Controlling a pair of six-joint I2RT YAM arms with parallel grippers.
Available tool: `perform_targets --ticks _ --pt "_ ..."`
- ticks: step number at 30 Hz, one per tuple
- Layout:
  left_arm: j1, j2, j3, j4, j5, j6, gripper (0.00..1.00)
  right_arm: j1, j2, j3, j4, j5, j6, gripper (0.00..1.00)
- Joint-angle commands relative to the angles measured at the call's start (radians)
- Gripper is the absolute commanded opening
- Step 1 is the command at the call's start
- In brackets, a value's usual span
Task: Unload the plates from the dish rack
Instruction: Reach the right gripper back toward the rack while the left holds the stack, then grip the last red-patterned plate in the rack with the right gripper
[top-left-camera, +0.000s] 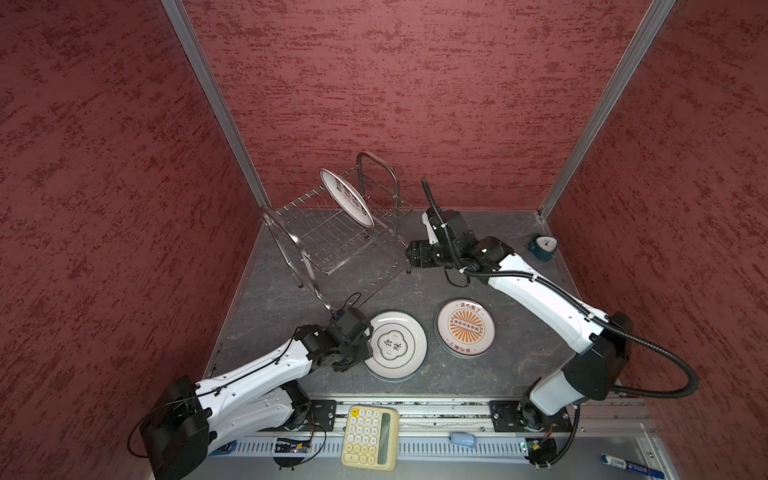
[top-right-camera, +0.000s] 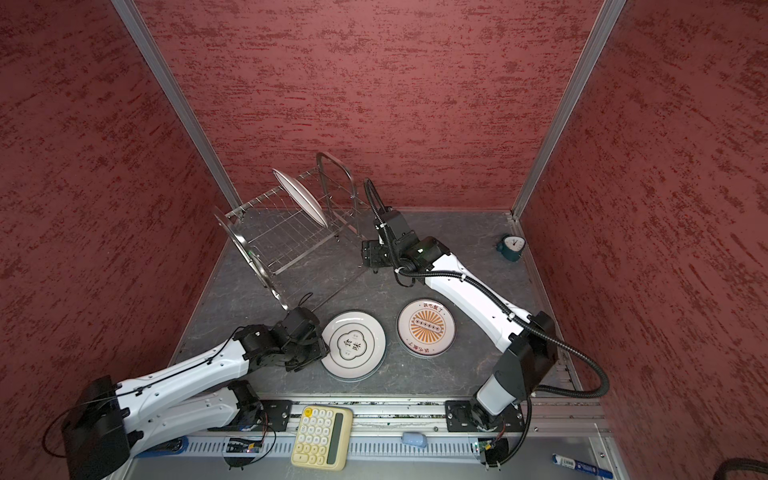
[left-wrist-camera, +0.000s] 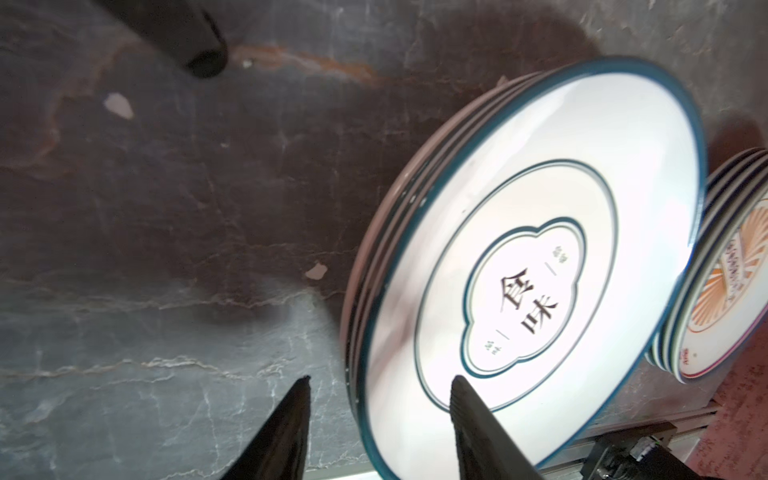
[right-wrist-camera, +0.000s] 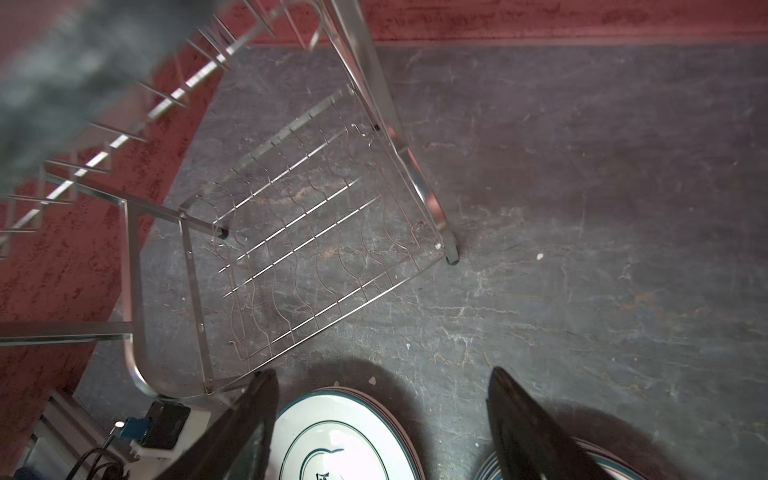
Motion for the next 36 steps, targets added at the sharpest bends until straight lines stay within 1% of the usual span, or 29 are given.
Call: perform_targets --ticks 1,4,5,7,10,13,16,19,21,23,24,25,27,30,32,34,36 --pt "0.023 -0.035 0.055 -0.048 -0.027 0.044 0.64 -0.002 -0.072 0.03 0.089 -0.017 -0.081 0.79" --pt "0.077 -0.086 0.072 -0.095 -0.024 0.083 0.66 0.006 -0.082 0.059 0.168 -0.067 -0.129 0.77" --pt "0.106 -0.099 0.074 -0.103 -0.014 0.104 0.66 0.015 -0.073 0.082 0.177 -0.068 -0.144 0.76" --pt "0.194 -0.12 0.073 -0.125 0.03 0.168 0.67 0.049 -0.037 0.158 0.173 -0.069 -0.202 0.76" --pt "0.336 -0.126 0.073 -0.141 0.095 0.261 0.67 0.123 0.044 0.308 0.126 0.007 -0.277 0.77" --pt "0.462 -0.1 0.074 -0.113 0.175 0.351 0.67 0.171 0.158 0.503 0.044 0.078 -0.325 0.78" --pt "0.557 -0.04 0.079 -0.07 0.234 0.417 0.67 0.2 0.282 0.688 -0.022 0.115 -0.35 0.79" --pt "0.643 0.029 0.1 -0.034 0.285 0.465 0.66 0.234 0.416 0.891 -0.09 0.18 -0.373 0.79" --pt "0.692 0.065 0.122 -0.005 0.322 0.497 0.66 0.258 0.52 1.06 -0.135 0.271 -0.386 0.79" --pt "0.719 0.099 0.157 0.002 0.342 0.524 0.66 0.267 0.594 1.169 -0.152 0.372 -0.39 0.79" --pt "0.725 0.115 0.178 -0.007 0.34 0.535 0.66 0.268 0.618 1.199 -0.148 0.427 -0.386 0.79" --pt "0.726 0.122 0.195 -0.017 0.333 0.544 0.65 0.268 0.627 1.197 -0.134 0.467 -0.387 0.79" --pt "0.732 0.121 0.218 -0.037 0.329 0.556 0.65 0.267 0.624 1.146 -0.076 0.541 -0.404 0.79" --pt "0.735 0.09 0.235 -0.067 0.325 0.561 0.66 0.265 0.619 1.09 -0.005 0.578 -0.424 0.78" --pt "0.736 0.062 0.244 -0.09 0.322 0.561 0.66 0.263 0.628 1.092 0.015 0.59 -0.433 0.77" --pt "0.737 0.032 0.253 -0.114 0.323 0.56 0.66 0.263 0.637 1.091 0.034 0.633 -0.436 0.75" --pt "0.739 -0.002 0.264 -0.142 0.324 0.556 0.66 0.259 0.645 1.093 0.038 0.639 -0.451 0.74"
